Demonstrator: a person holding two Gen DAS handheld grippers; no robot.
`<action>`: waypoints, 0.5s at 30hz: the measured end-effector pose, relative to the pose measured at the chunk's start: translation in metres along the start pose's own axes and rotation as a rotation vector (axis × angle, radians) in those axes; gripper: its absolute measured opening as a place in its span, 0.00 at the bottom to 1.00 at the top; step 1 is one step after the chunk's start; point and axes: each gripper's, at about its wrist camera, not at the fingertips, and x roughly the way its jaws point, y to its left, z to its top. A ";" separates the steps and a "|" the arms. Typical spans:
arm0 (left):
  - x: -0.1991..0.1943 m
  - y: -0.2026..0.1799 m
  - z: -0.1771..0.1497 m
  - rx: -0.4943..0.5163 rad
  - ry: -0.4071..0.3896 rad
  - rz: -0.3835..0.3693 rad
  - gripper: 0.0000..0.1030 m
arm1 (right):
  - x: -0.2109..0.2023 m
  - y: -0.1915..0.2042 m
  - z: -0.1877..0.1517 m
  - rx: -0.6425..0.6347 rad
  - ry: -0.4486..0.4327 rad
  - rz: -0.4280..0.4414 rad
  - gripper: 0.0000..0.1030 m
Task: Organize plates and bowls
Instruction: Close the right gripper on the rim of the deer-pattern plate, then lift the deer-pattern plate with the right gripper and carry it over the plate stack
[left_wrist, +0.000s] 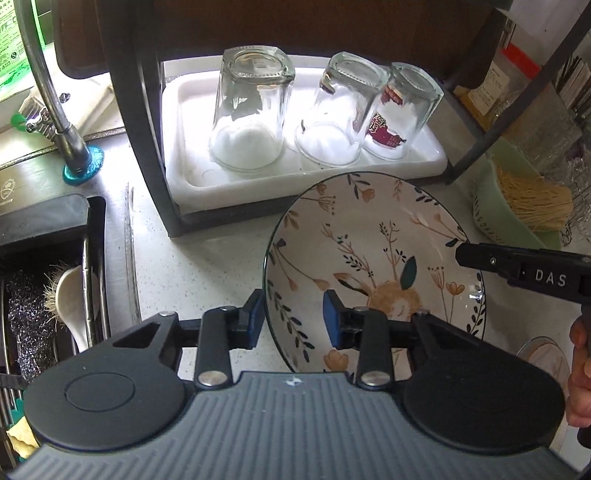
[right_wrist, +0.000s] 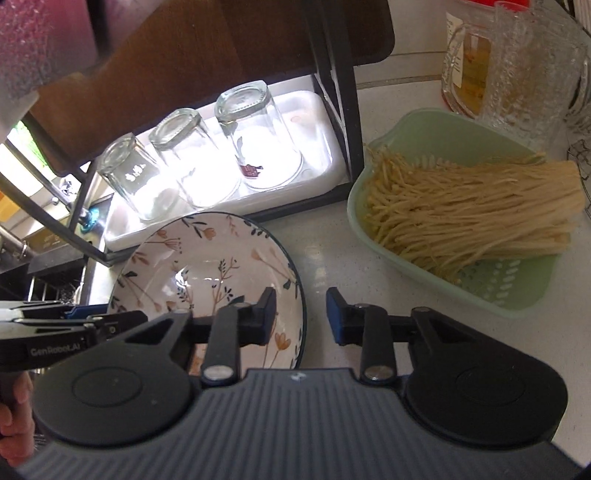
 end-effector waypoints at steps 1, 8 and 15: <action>0.001 0.001 0.000 -0.006 0.008 -0.003 0.36 | 0.003 -0.001 0.001 0.008 0.006 0.003 0.27; 0.002 0.000 -0.001 -0.038 0.019 -0.004 0.36 | 0.020 -0.003 0.007 0.070 0.053 0.050 0.22; -0.009 0.009 0.002 -0.153 0.030 -0.032 0.36 | 0.023 -0.008 0.007 0.064 0.108 0.139 0.23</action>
